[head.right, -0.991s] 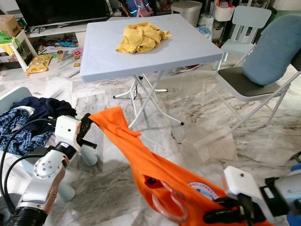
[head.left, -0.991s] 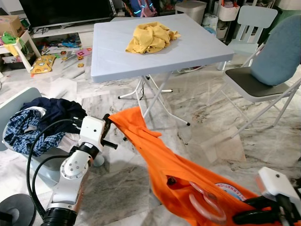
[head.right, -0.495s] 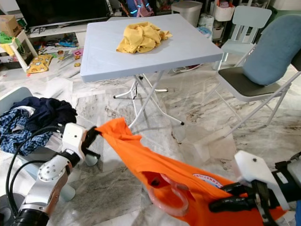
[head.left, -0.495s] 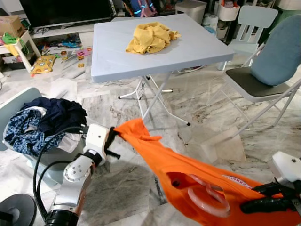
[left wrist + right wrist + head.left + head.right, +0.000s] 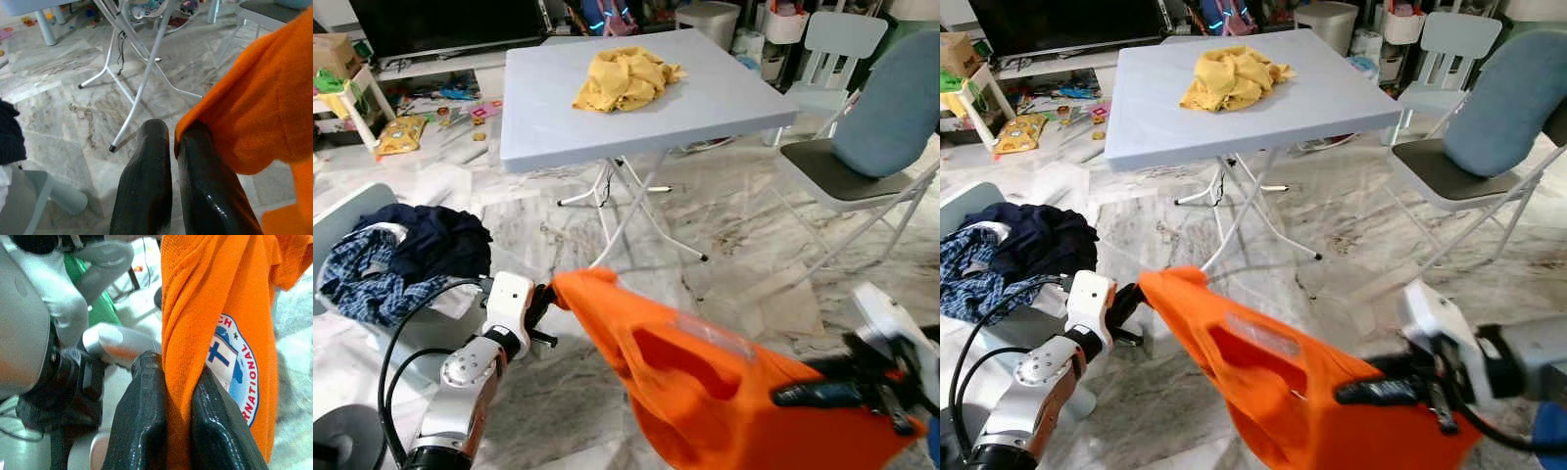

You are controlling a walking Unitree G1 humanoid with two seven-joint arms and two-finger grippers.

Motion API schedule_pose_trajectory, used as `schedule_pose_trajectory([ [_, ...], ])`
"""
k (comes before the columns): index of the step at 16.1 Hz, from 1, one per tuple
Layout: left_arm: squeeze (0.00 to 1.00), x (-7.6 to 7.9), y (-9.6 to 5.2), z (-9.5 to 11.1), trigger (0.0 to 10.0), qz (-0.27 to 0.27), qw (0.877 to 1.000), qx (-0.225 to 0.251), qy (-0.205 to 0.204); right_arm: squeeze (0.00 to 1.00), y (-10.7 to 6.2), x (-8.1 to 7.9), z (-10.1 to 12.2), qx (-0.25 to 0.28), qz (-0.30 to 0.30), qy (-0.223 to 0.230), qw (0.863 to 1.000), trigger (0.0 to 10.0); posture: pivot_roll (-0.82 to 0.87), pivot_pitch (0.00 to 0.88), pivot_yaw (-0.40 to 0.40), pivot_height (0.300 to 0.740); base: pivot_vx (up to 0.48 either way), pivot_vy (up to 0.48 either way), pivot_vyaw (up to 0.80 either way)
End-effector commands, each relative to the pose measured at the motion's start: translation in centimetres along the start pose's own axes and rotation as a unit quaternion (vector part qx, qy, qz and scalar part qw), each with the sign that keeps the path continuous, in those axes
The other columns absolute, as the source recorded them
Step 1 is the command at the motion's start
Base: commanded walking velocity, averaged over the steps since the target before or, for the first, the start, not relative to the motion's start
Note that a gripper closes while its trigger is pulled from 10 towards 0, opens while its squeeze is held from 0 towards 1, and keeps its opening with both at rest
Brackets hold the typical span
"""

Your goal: Hang hanger

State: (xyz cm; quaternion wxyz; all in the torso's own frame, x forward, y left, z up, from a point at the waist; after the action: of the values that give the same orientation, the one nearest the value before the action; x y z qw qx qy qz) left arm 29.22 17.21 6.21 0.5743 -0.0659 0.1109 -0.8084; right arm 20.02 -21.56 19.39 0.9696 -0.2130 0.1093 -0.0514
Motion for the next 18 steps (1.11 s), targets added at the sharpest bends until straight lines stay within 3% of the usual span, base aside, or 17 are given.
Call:
schedule_pose_trajectory([
  [1, 1.00, -0.2, -0.4, -1.1, 10.0, 0.005, 0.999, -0.035, -0.007, 0.00, 0.5, -0.3, 1.8, 0.040, 0.020, -0.035, 0.998, 10.0, -0.16, 0.043, 0.030, 0.740, 0.000, 0.000, 0.00],
  [3, 1.00, 0.0, -0.5, -0.9, 10.0, 0.007, 0.999, -0.033, -0.001, 0.00, 0.8, 0.0, 1.8, 0.044, 0.010, -0.034, 0.998, 10.0, -0.16, 0.046, 0.031, 0.740, 0.000, 0.000, 0.00],
  [6, 1.00, -3.1, -1.4, -1.9, 10.0, 0.140, 0.987, -0.067, 0.037, 0.00, 1.9, 1.1, 1.9, 0.059, -0.037, -0.027, 0.997, 10.0, -0.16, 0.057, 0.032, 0.740, 0.000, 0.000, 0.00],
  [9, 1.00, -4.1, -2.1, -2.1, 10.0, 0.183, 0.978, -0.076, 0.060, 0.00, 3.0, 2.4, 2.3, 0.077, -0.085, -0.027, 0.993, 10.0, -0.16, 0.059, 0.027, 0.740, 0.000, 0.000, 0.00],
  [12, 1.00, -3.6, -2.1, -2.1, 10.0, 0.182, 0.978, -0.072, 0.069, 0.00, 3.9, 3.9, 2.4, 0.085, -0.137, -0.017, 0.987, 10.0, -0.16, 0.060, 0.024, 0.740, 0.000, 0.000, 0.00],
  [13, 1.00, -2.7, -1.9, -2.3, 10.0, 0.154, 0.985, -0.068, 0.041, 0.00, 4.4, 3.9, 2.5, 0.091, -0.138, -0.015, 0.986, 10.0, -0.15, 0.059, 0.021, 0.740, 0.000, 0.000, 0.00],
  [14, 1.00, -1.6, -1.2, -1.0, 10.0, 0.105, 0.994, -0.017, 0.027, 0.00, 4.9, 4.0, 2.6, 0.094, -0.140, -0.013, 0.986, 10.0, -0.15, 0.071, 0.017, 0.740, 0.000, 0.000, 0.00],
  [16, 1.00, -1.3, -1.1, 0.3, 10.0, 0.083, 0.995, 0.019, 0.059, 0.00, 5.1, 4.0, 2.5, 0.092, -0.145, -0.018, 0.985, 10.0, -0.15, 0.065, 0.015, 0.740, 0.000, 0.000, 0.00],
  [18, 1.00, -1.1, -0.9, 1.7, 10.0, 0.054, 0.989, 0.056, 0.126, 0.00, 5.5, 4.4, 2.4, 0.084, -0.159, -0.031, 0.983, 10.0, -0.15, 0.063, 0.017, 0.740, 0.000, 0.000, 0.00],
])
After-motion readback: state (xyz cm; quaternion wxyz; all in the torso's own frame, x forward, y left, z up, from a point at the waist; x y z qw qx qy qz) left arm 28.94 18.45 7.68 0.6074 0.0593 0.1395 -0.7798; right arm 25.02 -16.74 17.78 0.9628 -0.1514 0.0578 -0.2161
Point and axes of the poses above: a point about 5 cm out from each wrist's last joint towards the gripper, its own y axis pointing out of the wrist towards the gripper, its own z axis along the axis of the wrist's last joint, x = y × z, the point moved 1 cm from there along y, pointing out of the wrist towards the gripper, and after that the axes turned 1 degree about -y, right-handed, at the moved point
